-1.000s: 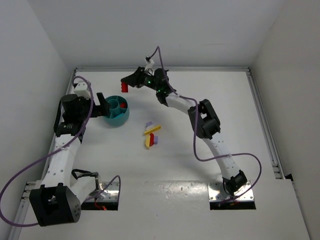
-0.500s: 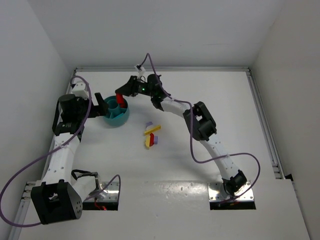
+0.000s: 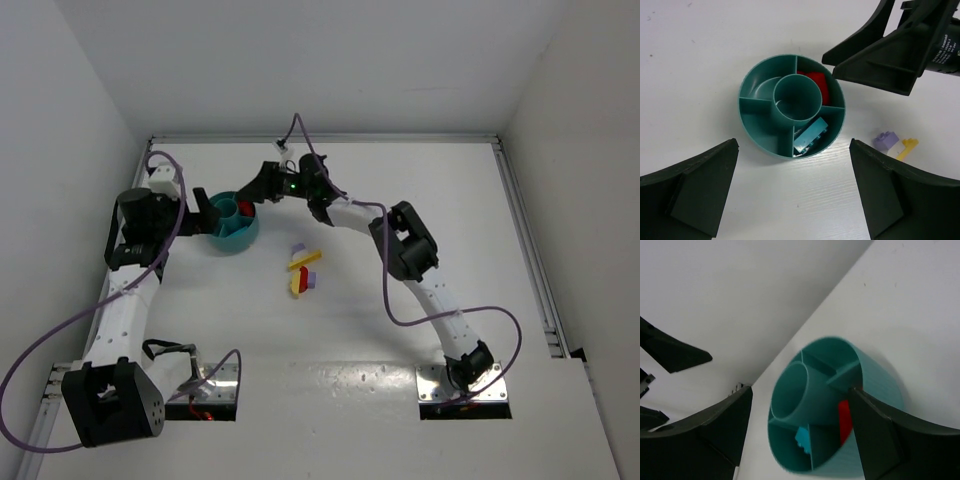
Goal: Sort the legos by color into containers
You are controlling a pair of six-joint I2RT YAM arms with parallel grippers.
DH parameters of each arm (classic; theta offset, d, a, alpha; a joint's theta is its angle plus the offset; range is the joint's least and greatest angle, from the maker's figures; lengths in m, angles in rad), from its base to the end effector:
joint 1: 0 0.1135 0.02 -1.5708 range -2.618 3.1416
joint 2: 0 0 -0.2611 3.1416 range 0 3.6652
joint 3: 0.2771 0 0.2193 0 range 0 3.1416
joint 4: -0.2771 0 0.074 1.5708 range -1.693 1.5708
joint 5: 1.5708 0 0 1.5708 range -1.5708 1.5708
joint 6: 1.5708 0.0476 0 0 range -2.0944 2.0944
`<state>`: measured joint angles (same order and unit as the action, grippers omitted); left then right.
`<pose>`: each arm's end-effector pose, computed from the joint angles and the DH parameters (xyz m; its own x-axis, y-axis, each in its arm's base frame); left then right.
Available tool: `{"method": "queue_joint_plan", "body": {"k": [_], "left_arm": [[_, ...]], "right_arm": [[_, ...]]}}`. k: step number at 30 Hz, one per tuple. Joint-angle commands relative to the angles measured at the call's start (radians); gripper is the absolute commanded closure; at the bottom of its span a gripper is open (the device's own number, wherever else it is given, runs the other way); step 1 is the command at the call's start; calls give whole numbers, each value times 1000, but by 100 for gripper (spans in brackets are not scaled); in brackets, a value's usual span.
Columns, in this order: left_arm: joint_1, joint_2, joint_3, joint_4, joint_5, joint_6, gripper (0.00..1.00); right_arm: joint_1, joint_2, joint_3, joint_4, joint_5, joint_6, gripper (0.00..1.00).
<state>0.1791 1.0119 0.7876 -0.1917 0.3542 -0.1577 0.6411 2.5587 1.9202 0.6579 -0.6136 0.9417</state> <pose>0.2087 0.0210 0.2985 -0.4155 -0.2249 -0.8814 0.0809 0.9560 -0.2821 0.4292 0.3545 0.1819 -0.7593 0.2582 -0.5973 -0.5718 0.1736 0.8018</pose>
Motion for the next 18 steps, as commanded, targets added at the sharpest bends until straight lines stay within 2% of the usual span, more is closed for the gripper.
{"method": "queue_joint_plan", "body": {"k": [1,4,5,6,8,9,11,14,16,18], "left_arm": [[-10,16,31,26,106,69,0],[-99,57,77,-41,115,147,0],[-159,91,88,-79,115,173,0],[-191,105,97,-89,115,173,0],[-263,146,98,-89,115,185,0],[-345,165,98,-89,91,198,0],[-410,198,113,-89,78,198,0],[-532,263,143,-89,37,268,0],[-604,331,186,-149,13,368,0],[-616,375,229,-202,64,488,0]], "right_arm": [[-47,-182,-99,33,-21,-65,23],[-115,-371,-266,-105,-31,-252,31],[-132,-417,-347,-207,-31,-308,32],[-164,-505,-386,-257,-31,-434,33],[-196,-586,-492,-411,-20,-536,33],[-225,-618,-516,-464,-20,-594,33],[-254,-708,-587,-600,-20,-702,33],[-303,-816,-745,-635,5,-794,33],[-331,-905,-834,-661,18,-860,33],[-363,-963,-894,-684,18,-871,33]]}}
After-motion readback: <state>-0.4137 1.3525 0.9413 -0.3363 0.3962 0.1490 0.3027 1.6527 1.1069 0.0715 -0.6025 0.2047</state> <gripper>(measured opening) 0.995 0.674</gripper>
